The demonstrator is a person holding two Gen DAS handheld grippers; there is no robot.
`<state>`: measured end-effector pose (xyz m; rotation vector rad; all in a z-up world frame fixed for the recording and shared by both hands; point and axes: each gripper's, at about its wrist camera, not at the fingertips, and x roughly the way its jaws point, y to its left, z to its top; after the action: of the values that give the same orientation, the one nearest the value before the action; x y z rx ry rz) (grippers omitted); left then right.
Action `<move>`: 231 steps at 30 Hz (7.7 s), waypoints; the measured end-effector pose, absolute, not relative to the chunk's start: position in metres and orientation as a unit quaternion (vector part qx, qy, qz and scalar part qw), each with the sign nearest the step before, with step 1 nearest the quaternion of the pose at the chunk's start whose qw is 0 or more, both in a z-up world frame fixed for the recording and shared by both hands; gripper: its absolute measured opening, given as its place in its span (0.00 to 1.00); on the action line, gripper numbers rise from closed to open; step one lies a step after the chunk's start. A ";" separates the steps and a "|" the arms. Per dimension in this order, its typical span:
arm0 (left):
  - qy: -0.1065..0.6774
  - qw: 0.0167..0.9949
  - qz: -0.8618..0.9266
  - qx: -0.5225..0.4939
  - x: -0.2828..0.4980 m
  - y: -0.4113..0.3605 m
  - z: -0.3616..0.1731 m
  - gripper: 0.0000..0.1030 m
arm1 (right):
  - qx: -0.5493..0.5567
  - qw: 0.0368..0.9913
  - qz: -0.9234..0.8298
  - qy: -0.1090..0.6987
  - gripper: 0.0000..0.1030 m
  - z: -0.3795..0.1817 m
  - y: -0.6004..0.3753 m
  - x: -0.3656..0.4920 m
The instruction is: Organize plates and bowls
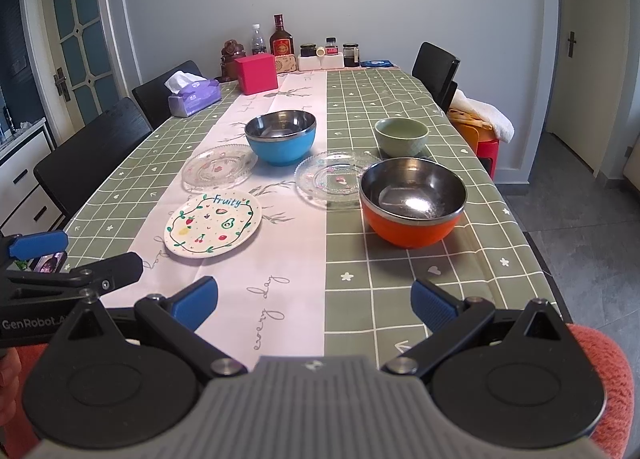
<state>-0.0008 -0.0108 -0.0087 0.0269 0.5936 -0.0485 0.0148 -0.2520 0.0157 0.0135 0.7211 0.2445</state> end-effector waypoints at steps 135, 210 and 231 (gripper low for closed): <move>0.461 0.869 -0.033 -0.176 0.167 0.086 -0.097 0.23 | 0.104 0.834 0.187 0.508 0.23 -0.087 -0.208 0.210; 0.459 0.855 -0.109 -0.217 0.325 -0.004 -0.112 0.11 | 0.152 0.818 0.090 0.548 0.09 -0.089 -0.300 0.386; 0.445 0.859 -0.078 -0.240 0.276 0.024 -0.079 0.12 | 0.104 0.833 0.138 0.526 0.09 -0.055 -0.267 0.358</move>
<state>0.2758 0.0238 -0.0786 -0.5039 0.9350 -0.1637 0.3576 -0.2666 -0.0548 0.2214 1.1141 0.2933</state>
